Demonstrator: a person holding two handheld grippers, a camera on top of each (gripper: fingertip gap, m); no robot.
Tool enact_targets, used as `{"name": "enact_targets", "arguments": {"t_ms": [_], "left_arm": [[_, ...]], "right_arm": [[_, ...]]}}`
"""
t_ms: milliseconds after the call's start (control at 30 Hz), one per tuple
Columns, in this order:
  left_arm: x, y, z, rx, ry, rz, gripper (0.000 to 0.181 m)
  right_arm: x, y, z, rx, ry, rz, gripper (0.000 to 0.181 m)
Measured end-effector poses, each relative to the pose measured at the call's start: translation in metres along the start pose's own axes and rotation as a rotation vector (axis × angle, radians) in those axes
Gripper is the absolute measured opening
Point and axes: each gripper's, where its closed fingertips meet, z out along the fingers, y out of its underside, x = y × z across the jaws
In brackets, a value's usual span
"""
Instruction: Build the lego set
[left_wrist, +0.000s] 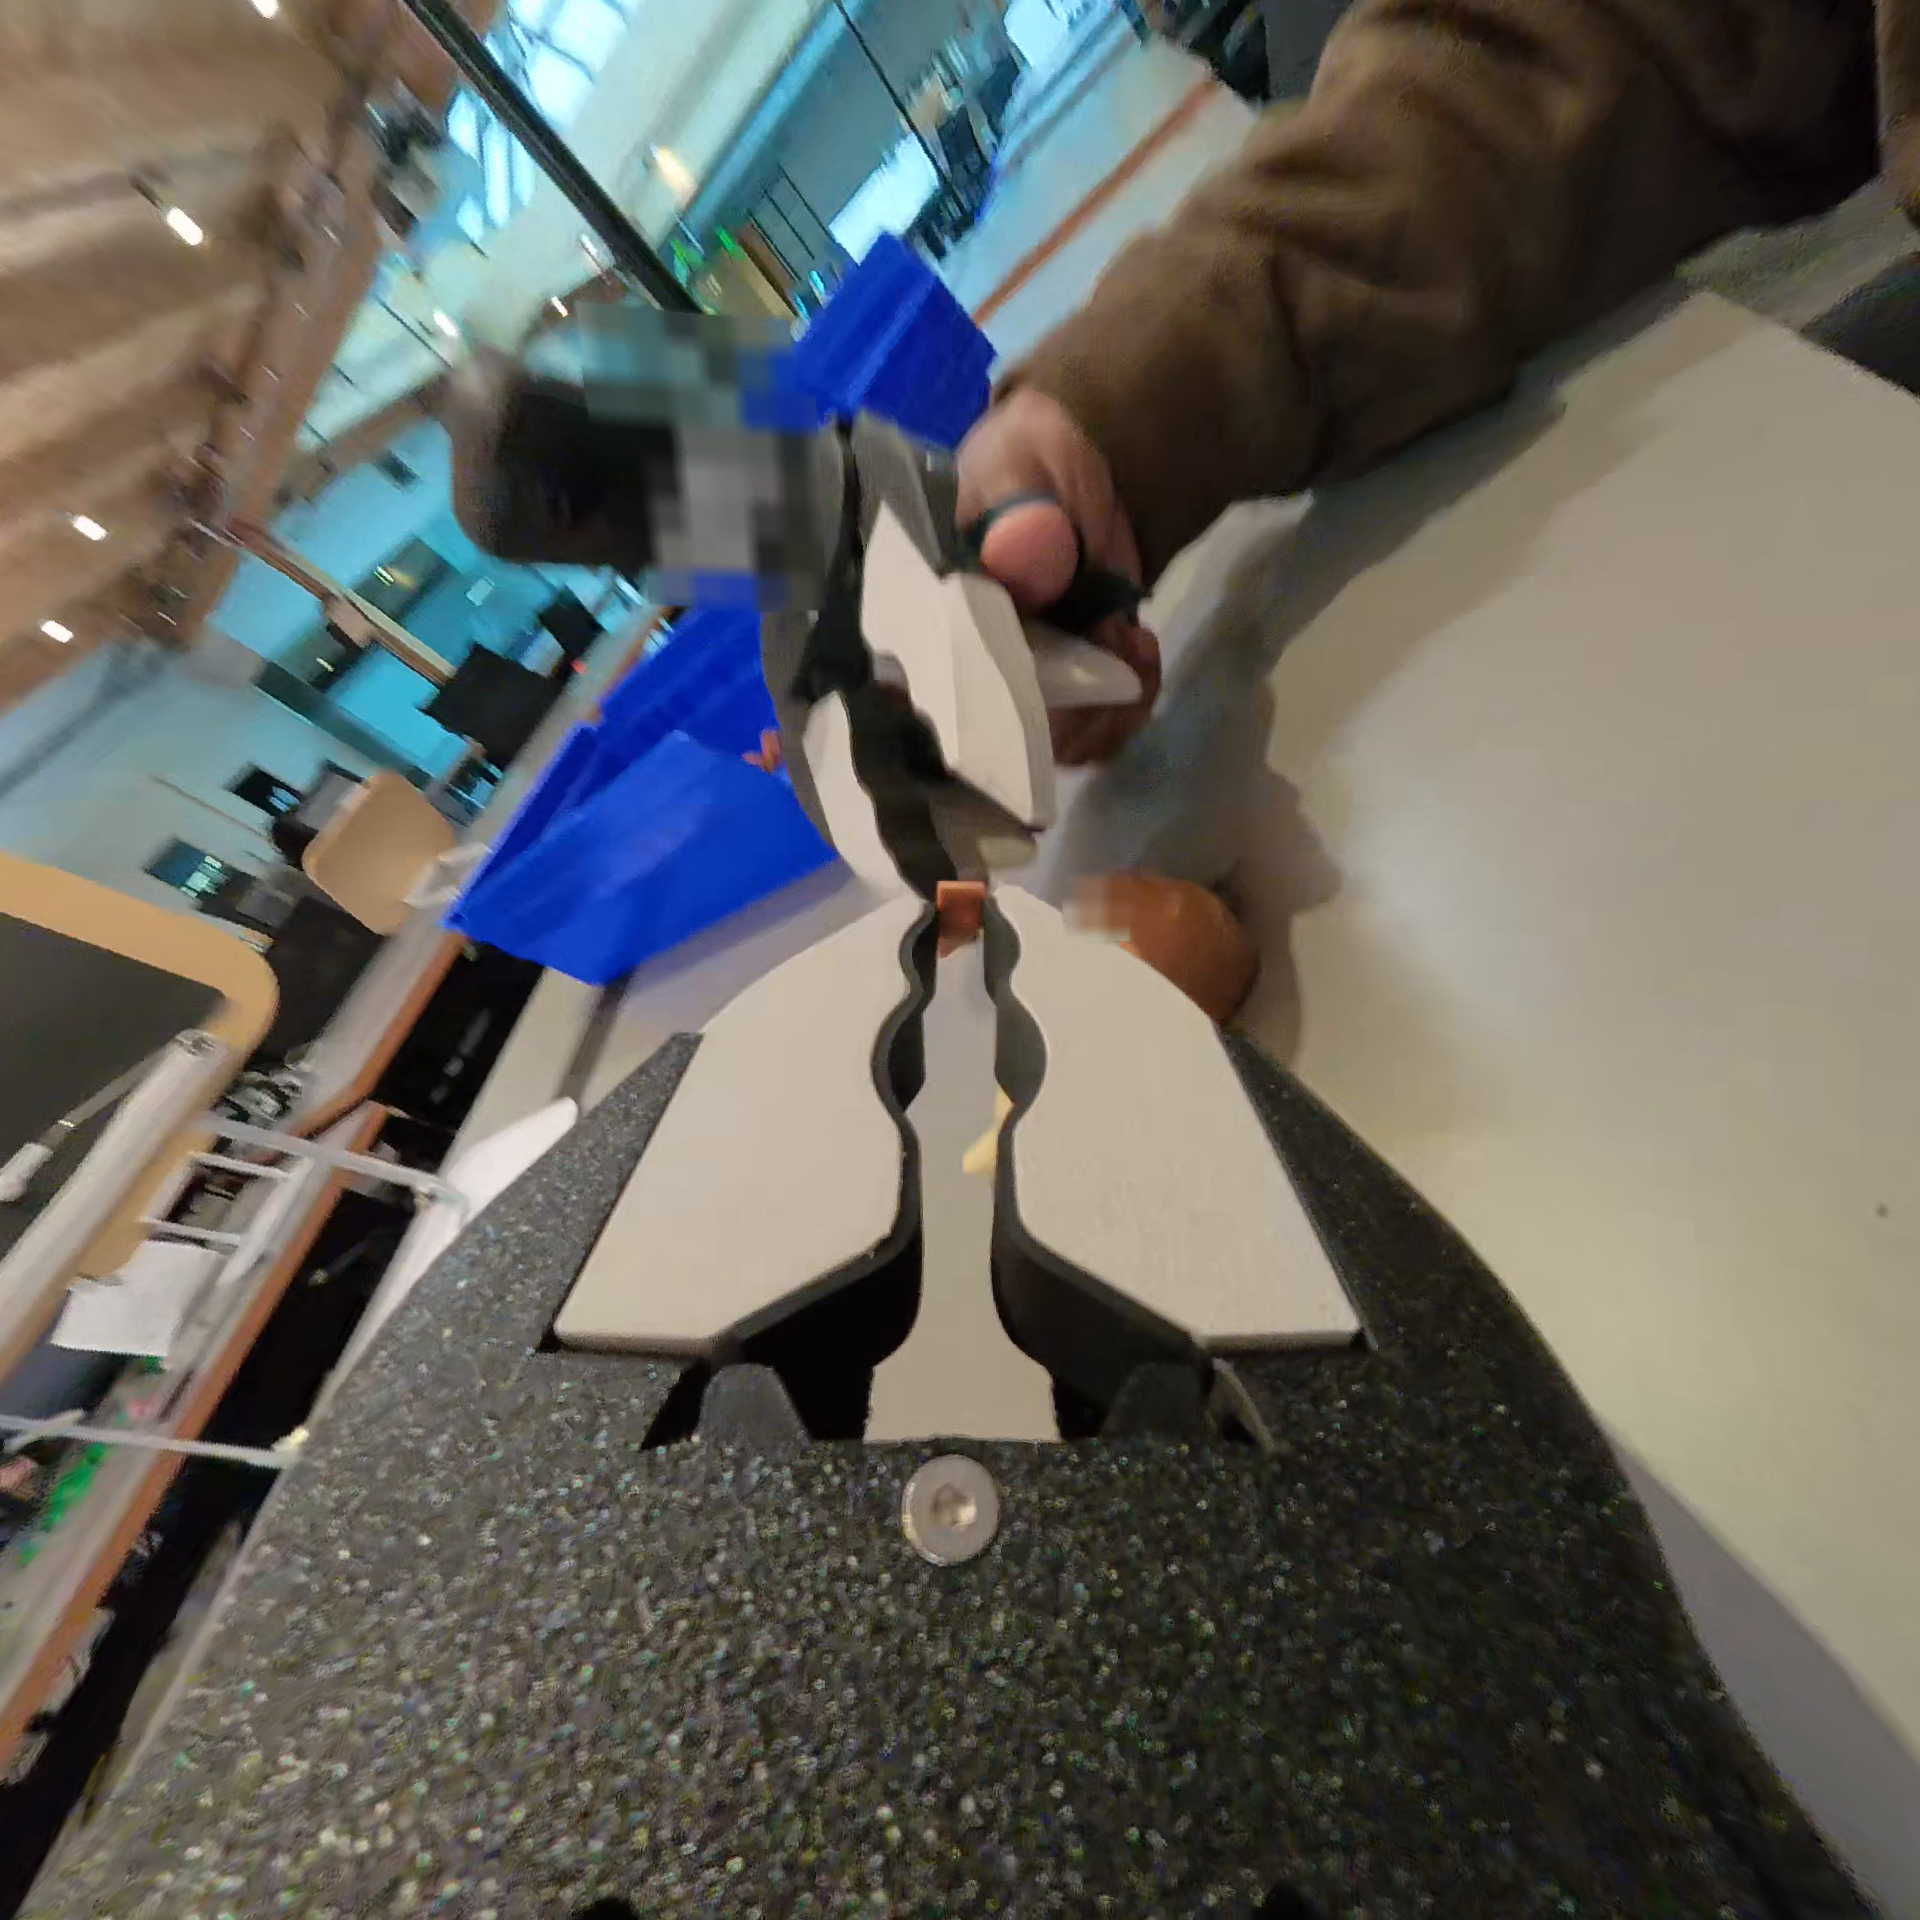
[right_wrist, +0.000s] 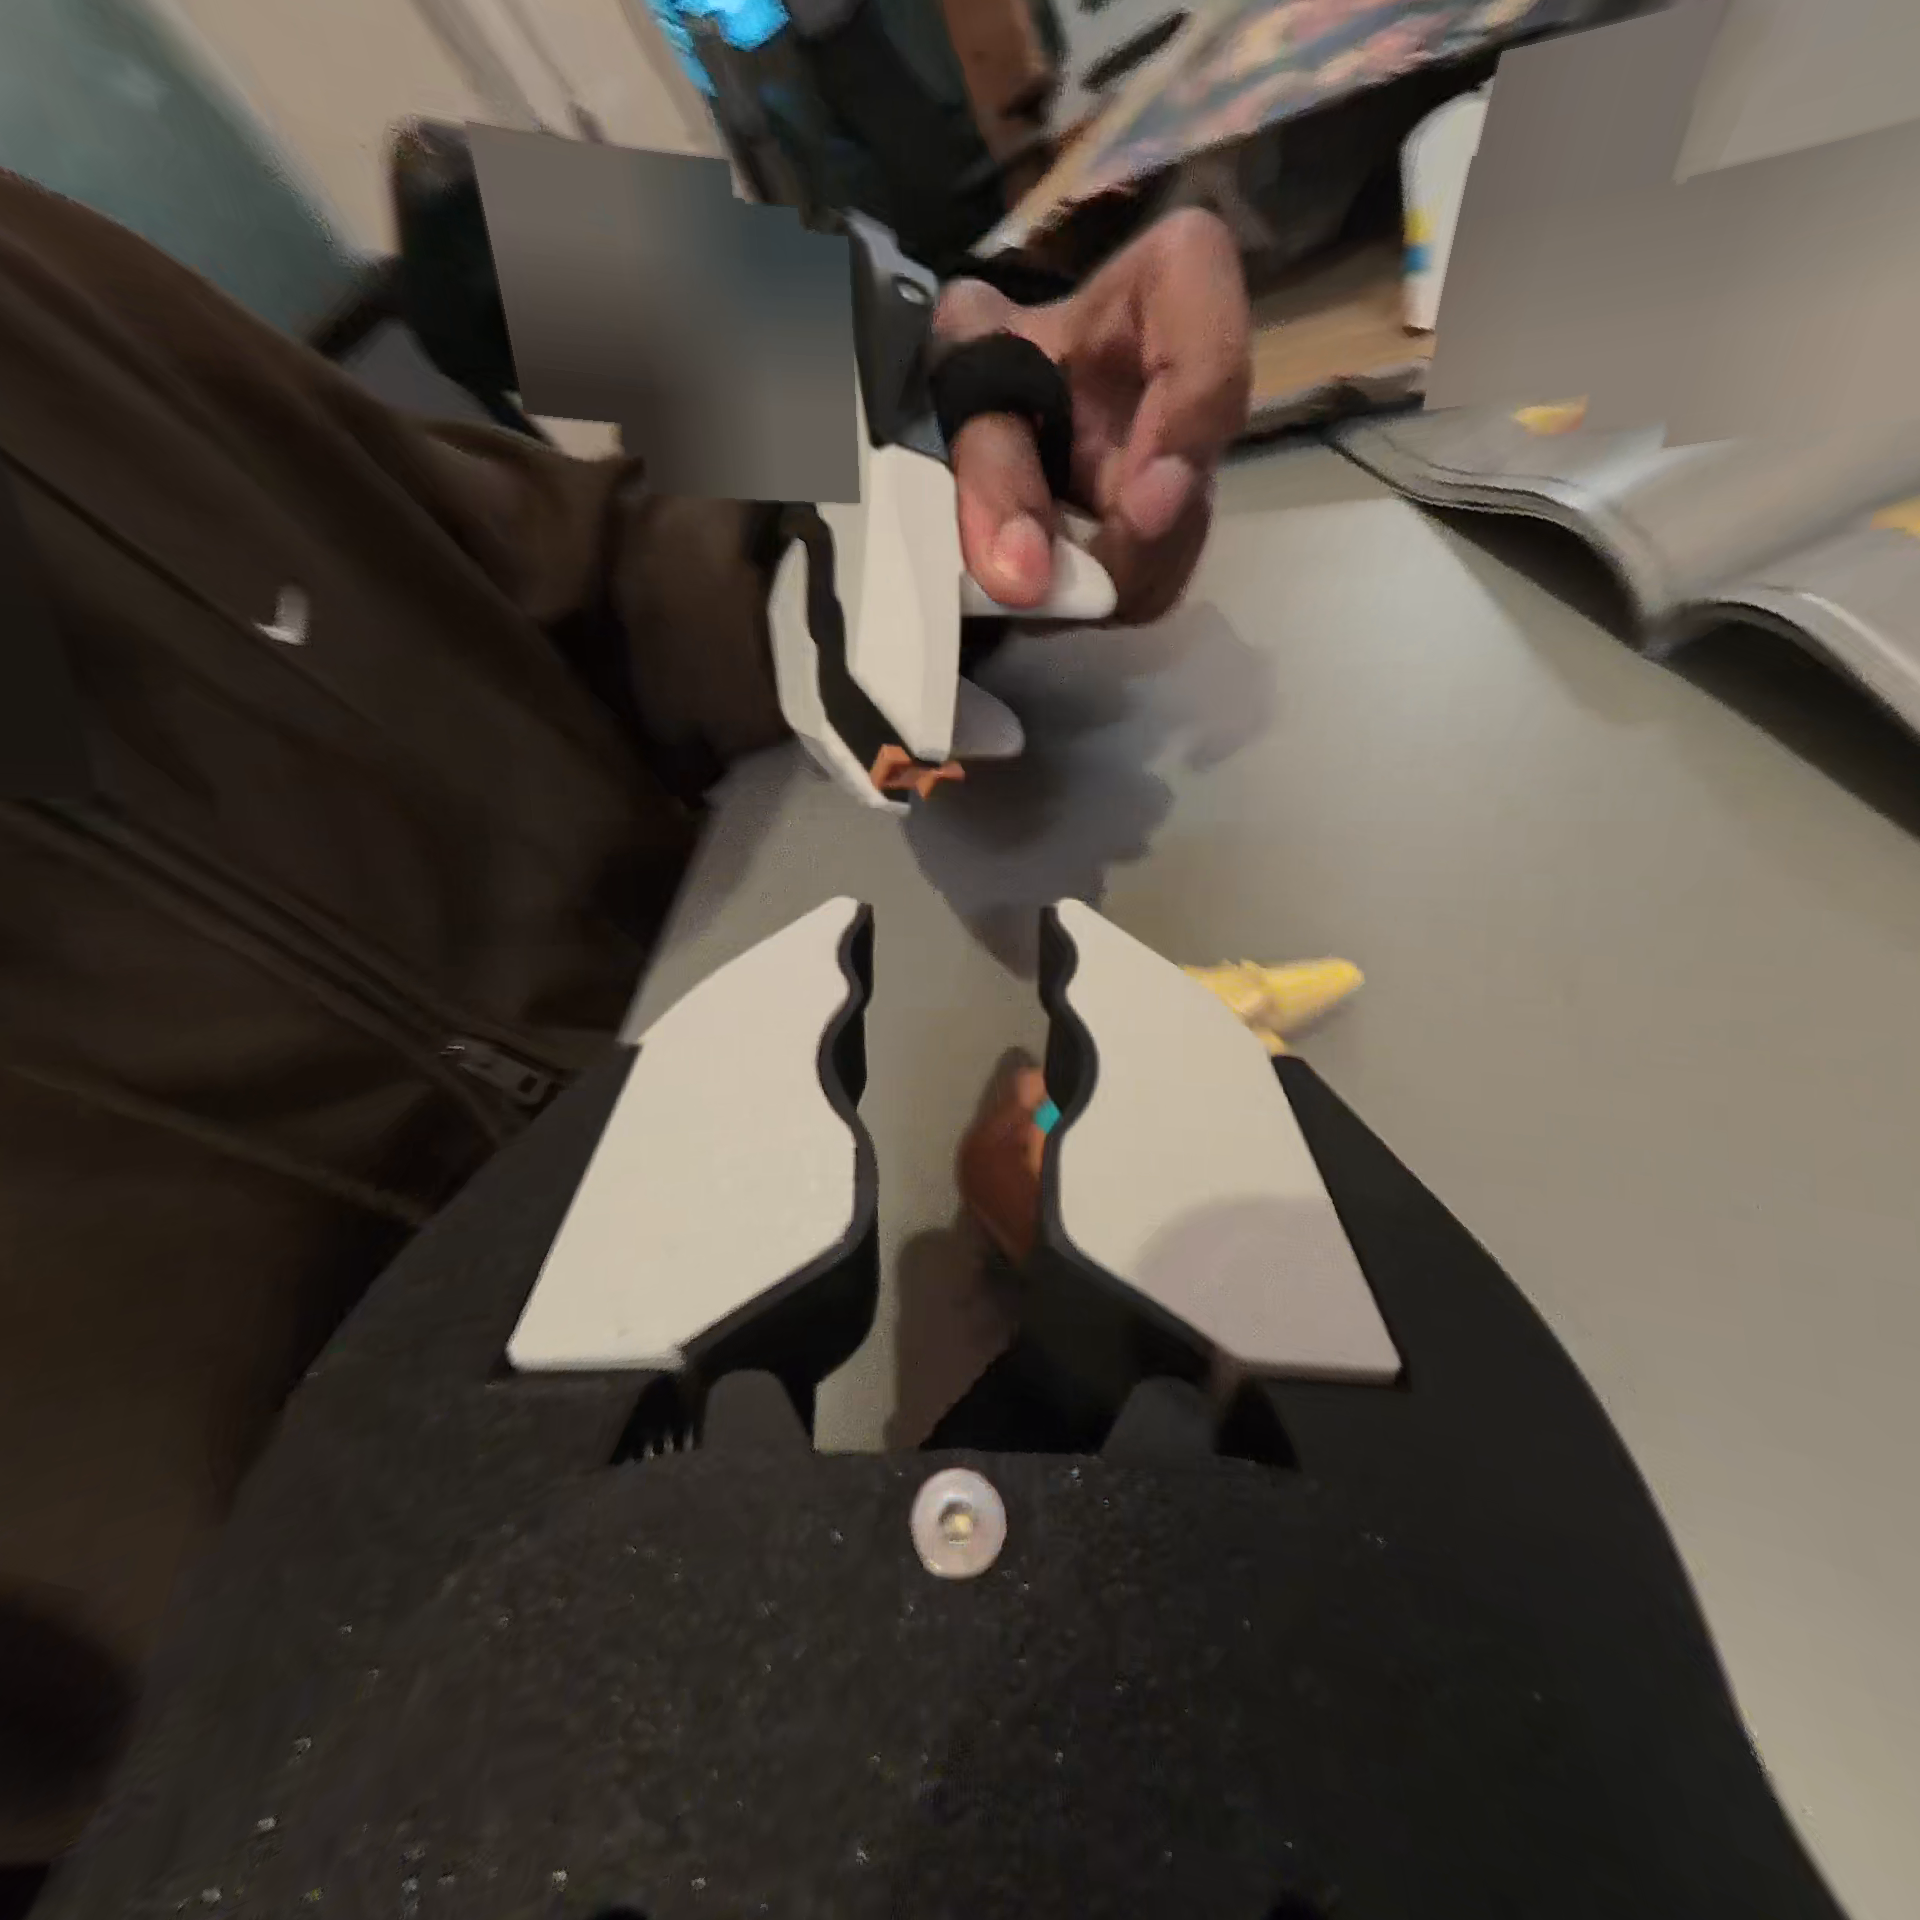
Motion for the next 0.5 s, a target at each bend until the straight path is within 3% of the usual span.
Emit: {"name": "enact_targets", "arguments": {"t_ms": [200, 400, 500], "left_arm": [[0.010, 0.034, 0.011, -0.212, 0.151, 0.051, 0.008], [0.021, 0.051, 0.020, -0.356, 0.322, 0.087, 0.008], [0.021, 0.052, 0.024, -0.393, 0.362, 0.096, 0.008]], "right_arm": [[0.027, 0.035, -0.028, -0.099, 0.501, 0.006, 0.066], [0.028, 0.068, -0.016, -0.142, 0.749, 0.105, 0.082], [0.031, 0.067, -0.008, -0.167, 0.784, 0.102, 0.085]]}}
